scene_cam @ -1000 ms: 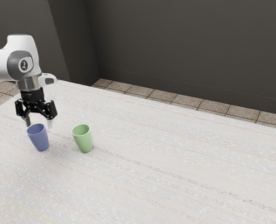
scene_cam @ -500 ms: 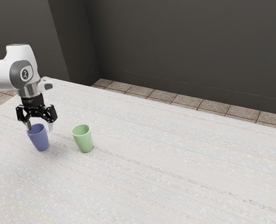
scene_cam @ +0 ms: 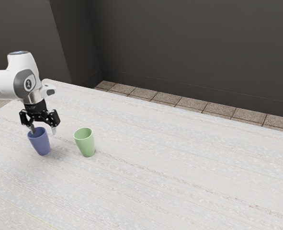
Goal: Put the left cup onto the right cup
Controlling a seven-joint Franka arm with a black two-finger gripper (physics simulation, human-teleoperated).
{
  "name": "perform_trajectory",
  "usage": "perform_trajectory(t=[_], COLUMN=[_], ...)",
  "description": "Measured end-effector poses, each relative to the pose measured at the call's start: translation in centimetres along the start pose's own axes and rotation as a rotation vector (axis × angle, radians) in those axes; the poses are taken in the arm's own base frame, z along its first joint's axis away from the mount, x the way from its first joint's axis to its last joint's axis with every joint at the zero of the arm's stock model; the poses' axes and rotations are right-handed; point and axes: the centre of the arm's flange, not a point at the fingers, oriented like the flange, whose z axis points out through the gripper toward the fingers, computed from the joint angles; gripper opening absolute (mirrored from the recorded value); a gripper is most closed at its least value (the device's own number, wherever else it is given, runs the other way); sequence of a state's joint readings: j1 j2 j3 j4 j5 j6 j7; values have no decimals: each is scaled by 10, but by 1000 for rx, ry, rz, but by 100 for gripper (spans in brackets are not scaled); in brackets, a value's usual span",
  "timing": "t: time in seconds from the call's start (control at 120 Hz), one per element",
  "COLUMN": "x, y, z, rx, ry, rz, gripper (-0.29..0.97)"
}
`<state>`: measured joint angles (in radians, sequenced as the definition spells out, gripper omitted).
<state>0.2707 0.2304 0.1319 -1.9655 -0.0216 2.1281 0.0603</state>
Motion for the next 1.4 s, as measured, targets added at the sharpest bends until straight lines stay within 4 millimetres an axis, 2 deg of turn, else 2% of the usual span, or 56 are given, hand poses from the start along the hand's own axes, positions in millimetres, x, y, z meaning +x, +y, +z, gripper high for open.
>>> perform_trajectory(t=[0.342,1.4], x=[11,21], y=[-1,-4], z=[0,38], rx=[6,12], ry=[37,14], rz=[15,37], gripper=[68,68])
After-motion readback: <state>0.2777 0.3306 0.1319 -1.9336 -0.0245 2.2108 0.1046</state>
